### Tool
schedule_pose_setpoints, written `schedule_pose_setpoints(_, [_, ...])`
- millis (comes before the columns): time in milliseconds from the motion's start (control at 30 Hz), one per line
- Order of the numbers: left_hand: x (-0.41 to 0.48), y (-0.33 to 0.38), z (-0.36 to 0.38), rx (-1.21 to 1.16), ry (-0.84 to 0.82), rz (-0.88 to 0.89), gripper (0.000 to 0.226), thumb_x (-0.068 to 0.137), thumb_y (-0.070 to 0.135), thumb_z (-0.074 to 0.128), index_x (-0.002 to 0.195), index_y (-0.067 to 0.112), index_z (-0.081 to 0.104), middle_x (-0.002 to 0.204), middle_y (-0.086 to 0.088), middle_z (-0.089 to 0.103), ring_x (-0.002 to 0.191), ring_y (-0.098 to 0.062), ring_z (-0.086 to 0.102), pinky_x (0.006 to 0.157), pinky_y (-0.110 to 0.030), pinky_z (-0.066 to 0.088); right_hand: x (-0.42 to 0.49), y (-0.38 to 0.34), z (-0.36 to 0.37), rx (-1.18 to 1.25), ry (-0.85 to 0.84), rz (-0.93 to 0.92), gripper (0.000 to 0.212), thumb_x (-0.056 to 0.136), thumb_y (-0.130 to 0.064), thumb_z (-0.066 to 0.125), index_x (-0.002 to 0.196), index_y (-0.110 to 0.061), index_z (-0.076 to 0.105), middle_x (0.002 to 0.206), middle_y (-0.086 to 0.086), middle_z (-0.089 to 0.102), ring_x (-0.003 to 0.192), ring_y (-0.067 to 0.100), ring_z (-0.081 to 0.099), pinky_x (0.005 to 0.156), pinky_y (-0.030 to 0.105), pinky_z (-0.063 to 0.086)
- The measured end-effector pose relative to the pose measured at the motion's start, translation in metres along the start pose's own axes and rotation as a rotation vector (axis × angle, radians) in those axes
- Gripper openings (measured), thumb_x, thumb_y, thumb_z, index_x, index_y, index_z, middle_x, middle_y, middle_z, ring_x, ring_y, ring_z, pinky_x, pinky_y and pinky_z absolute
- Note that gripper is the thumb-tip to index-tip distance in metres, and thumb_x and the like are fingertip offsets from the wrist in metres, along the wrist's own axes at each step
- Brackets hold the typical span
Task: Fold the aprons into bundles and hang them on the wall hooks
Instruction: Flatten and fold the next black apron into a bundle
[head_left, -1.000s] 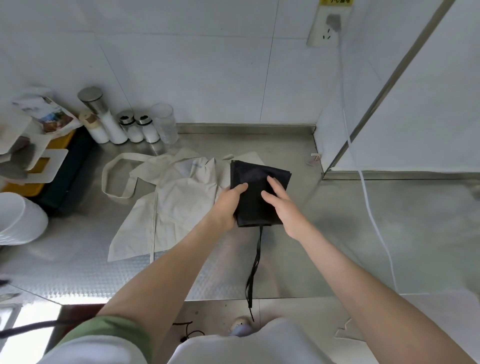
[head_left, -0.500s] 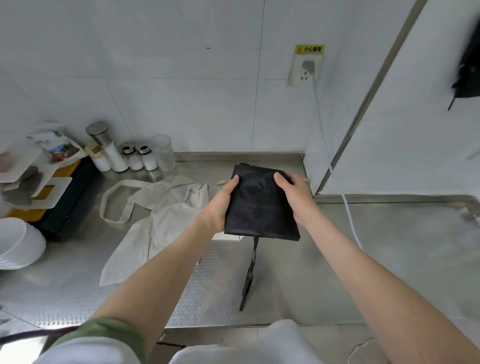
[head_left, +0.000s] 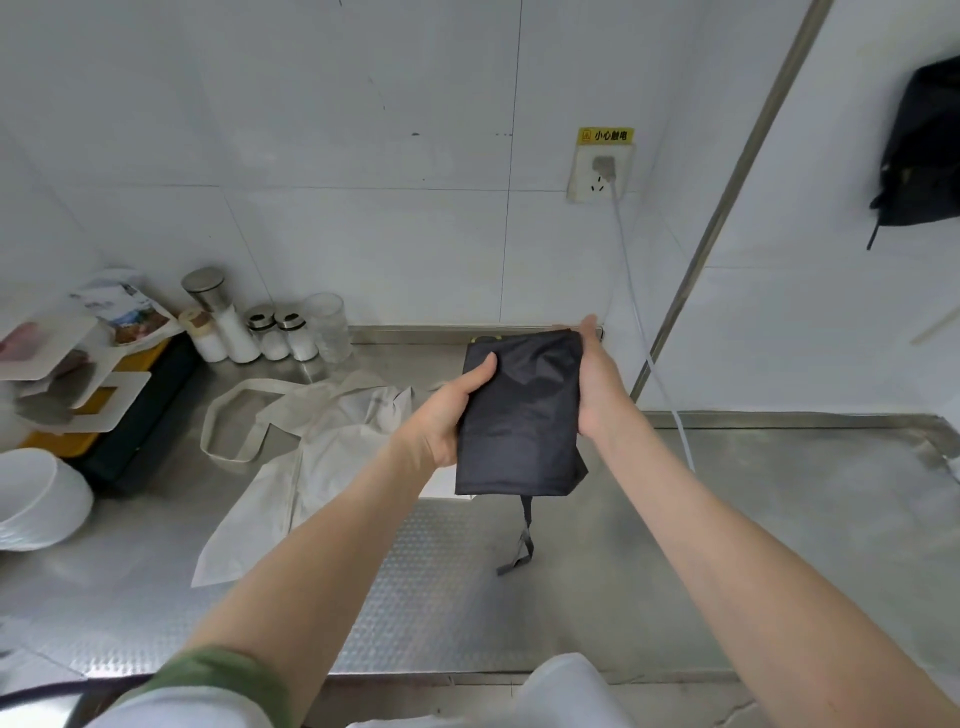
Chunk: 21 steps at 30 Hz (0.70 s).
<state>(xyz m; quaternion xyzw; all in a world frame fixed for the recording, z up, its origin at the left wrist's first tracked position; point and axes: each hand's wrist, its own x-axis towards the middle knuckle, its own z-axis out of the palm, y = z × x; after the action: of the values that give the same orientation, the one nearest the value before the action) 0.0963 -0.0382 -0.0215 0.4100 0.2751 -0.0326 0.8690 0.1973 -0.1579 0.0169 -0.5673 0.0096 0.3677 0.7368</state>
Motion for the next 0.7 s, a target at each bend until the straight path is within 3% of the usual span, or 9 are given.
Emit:
schedule_pose_setpoints(100, [-0.004,-0.002,0.004,-0.008,0.023,-0.012,0.041,0.089,0.047,0.059,0.097,0.009,0.071,0.092,-0.01,0.074,0.079,-0.024,0.072,0.08,-0.037,0.053,-0.002,0.005,0.007,-0.044,0.073,-0.02,0.058,0.098,-0.059,0.027,0.098,-0.012,0.06,0.087,0.005,0.066,0.078,0.016,0.061,0.071,0.028,0.05])
schedule_pose_setpoints(167, [-0.006,-0.005,0.004,-0.035,0.06,0.007,0.039,0.09,0.047,0.059,0.099,0.01,0.07,0.092,-0.01,0.074,0.08,-0.025,0.072,0.078,-0.038,0.053,0.002,0.013,0.007,-0.236,0.145,-0.142,0.043,0.101,-0.051,0.028,0.116,-0.014,0.045,0.103,0.001,0.057,0.088,0.011,0.054,0.083,0.027,0.042])
schedule_pose_setpoints(267, [-0.008,-0.01,0.003,-0.1,0.103,0.051,0.042,0.093,0.049,0.055,0.102,0.011,0.069,0.096,-0.01,0.075,0.086,-0.026,0.07,0.08,-0.038,0.053,0.009,0.024,-0.003,-0.604,0.259,-0.412,0.023,0.1,-0.035,0.043,0.109,-0.014,0.043,0.11,0.005,0.052,0.101,0.021,0.052,0.077,0.025,0.032])
schedule_pose_setpoints(333, [-0.008,-0.012,0.003,-0.155,0.107,0.079,0.043,0.094,0.05,0.052,0.102,0.011,0.069,0.095,-0.009,0.075,0.087,-0.025,0.071,0.079,-0.038,0.053,0.008,0.029,-0.006,-0.766,0.18,-0.441,0.029,0.102,-0.032,0.039,0.103,-0.006,0.052,0.104,0.006,0.055,0.098,0.02,0.052,0.072,0.028,0.031])
schedule_pose_setpoints(433, [-0.009,-0.013,0.004,-0.187,0.111,0.105,0.046,0.094,0.051,0.051,0.102,0.011,0.069,0.097,-0.01,0.074,0.086,-0.026,0.071,0.082,-0.039,0.053,-0.007,0.027,-0.002,-0.669,-0.013,-0.327,0.042,0.104,-0.037,0.031,0.11,-0.006,0.059,0.101,0.004,0.062,0.093,0.015,0.056,0.081,0.029,0.042])
schedule_pose_setpoints(533, [-0.01,-0.014,0.008,-0.177,0.087,0.162,0.043,0.094,0.048,0.054,0.109,0.01,0.069,0.104,-0.011,0.073,0.091,-0.026,0.072,0.082,-0.04,0.055,-0.015,0.025,0.001,-0.626,-0.117,-0.327,0.035,0.099,-0.041,0.046,0.113,-0.012,0.061,0.107,0.001,0.067,0.098,0.013,0.063,0.085,0.027,0.048])
schedule_pose_setpoints(600, [-0.007,-0.016,0.007,-0.114,0.128,0.285,0.038,0.093,0.036,0.061,0.121,0.012,0.062,0.111,-0.01,0.071,0.098,-0.026,0.07,0.08,-0.04,0.057,-0.017,0.024,-0.001,-0.628,-0.157,-0.311,0.027,0.094,-0.033,0.058,0.114,-0.015,0.061,0.108,-0.001,0.068,0.097,0.013,0.065,0.081,0.025,0.051])
schedule_pose_setpoints(700, [-0.004,-0.011,-0.001,0.157,0.275,0.446,0.051,0.084,0.018,0.074,0.128,0.013,0.049,0.12,-0.01,0.064,0.102,-0.022,0.066,0.08,-0.032,0.056,-0.02,0.02,-0.008,-0.722,-0.166,-0.344,0.019,0.095,-0.02,0.059,0.113,-0.015,0.062,0.106,0.001,0.069,0.094,0.014,0.065,0.077,0.022,0.05])
